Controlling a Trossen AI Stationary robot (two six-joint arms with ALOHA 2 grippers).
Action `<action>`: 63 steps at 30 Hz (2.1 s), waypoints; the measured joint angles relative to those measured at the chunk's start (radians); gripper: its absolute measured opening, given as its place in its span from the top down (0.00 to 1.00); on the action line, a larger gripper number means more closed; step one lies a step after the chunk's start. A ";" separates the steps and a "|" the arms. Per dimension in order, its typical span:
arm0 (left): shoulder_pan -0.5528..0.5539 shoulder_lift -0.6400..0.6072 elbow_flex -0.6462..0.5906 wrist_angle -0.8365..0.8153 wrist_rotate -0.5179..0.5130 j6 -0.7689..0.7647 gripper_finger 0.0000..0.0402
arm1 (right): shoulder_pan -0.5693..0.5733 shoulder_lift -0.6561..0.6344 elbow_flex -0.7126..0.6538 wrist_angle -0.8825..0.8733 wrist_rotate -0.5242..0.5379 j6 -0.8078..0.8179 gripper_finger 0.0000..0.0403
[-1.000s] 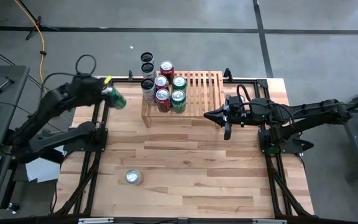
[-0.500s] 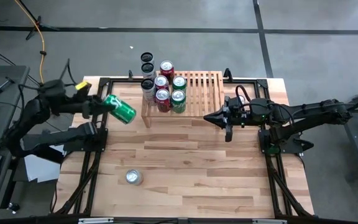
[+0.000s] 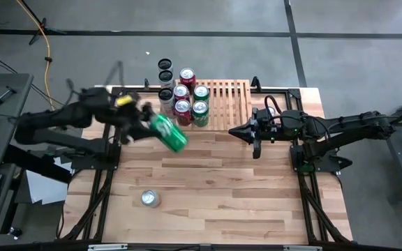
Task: Place canned beverage on shelf
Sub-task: Put the green soda can on the shelf aligned with the other green soda cans
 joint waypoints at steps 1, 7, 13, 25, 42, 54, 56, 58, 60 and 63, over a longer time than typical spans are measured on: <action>-0.039 0.042 0.034 -0.006 -0.002 0.045 0.29 | 0.000 0.000 0.000 0.005 0.000 0.000 1.00; -0.251 0.254 0.311 -0.259 -0.109 0.329 0.29 | 0.000 0.003 0.000 0.185 -0.055 0.069 1.00; -0.394 0.409 0.565 -0.521 -0.291 0.520 0.29 | 0.033 0.062 0.003 0.481 -0.112 0.108 0.95; -0.438 0.503 0.673 -0.564 -0.276 0.598 0.29 | 0.115 0.359 0.441 0.035 -0.151 0.011 0.30; -0.500 0.545 0.673 -0.564 -0.379 1.055 0.29 | 0.117 0.640 0.948 -0.633 -0.376 -0.061 0.15; -0.501 0.595 0.673 -0.559 -0.430 1.245 0.29 | 0.116 0.676 0.945 -0.586 -0.446 -0.045 0.15; -0.502 0.597 0.672 -0.564 -0.446 1.267 0.29 | 0.117 0.688 0.945 -0.584 -0.450 -0.036 0.15; -0.502 0.599 0.672 -0.565 -0.449 1.273 0.29 | 0.120 0.695 0.945 -0.586 -0.456 -0.035 0.15; -0.502 0.599 0.672 -0.562 -0.447 1.271 0.29 | 0.119 0.700 0.945 -0.585 -0.465 -0.038 0.15; -0.502 0.599 0.671 -0.562 -0.448 1.271 0.29 | 0.118 0.708 0.947 -0.585 -0.478 -0.041 0.15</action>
